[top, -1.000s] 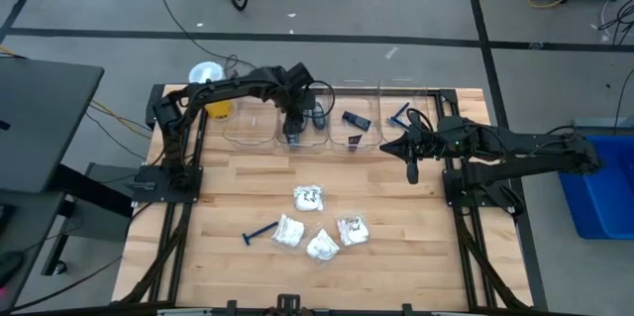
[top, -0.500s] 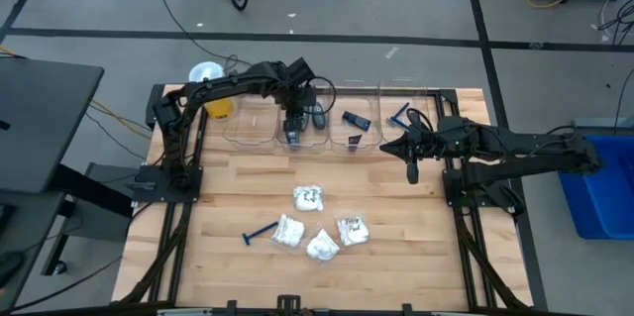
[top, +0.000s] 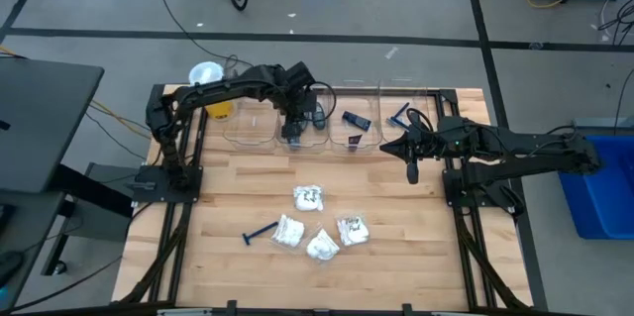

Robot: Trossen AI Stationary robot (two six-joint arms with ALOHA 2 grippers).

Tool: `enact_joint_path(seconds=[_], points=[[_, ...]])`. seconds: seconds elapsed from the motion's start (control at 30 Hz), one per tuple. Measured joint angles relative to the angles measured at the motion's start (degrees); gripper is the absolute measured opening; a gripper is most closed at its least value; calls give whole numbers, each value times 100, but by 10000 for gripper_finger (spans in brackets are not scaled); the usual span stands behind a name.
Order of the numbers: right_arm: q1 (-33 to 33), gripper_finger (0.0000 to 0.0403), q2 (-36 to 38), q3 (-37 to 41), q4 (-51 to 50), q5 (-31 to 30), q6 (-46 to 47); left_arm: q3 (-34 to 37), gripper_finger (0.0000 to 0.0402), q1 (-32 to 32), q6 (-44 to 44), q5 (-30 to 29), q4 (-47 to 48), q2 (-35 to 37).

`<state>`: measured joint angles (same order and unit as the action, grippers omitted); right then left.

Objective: Pick & Place Travel size toiletries
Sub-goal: Put the blue razor into the right transparent bin

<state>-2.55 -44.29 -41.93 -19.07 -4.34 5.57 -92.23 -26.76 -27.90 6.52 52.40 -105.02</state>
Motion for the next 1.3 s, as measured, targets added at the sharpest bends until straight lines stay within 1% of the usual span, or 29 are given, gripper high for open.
enact_joint_path(seconds=[0.13, 0.33, 0.57, 0.77, 0.93, 1.3], points=[[0, 7, 0, 0, 0, 0, 1, 0, 11, 170, 24, -3, 58, 321], [0, 7, 0, 0, 0, 0, -1, 0, 5, 459, 57, -57, 97, 742], [0, 7, 0, 0, 0, 0, -1, 2, 5, 736, 116, -136, 132, 1024], [0, 7, 0, 0, 0, -2, -1, 2, 6, 922, 166, -136, 245, 1072], [0, 7, 0, 0, 0, -4, -1, 2, 5, 1147, 383, -94, 247, 1072], [0, 7, 0, 0, 0, -5, -1, 2, 3, 2202, 849, -170, 264, 1072]])
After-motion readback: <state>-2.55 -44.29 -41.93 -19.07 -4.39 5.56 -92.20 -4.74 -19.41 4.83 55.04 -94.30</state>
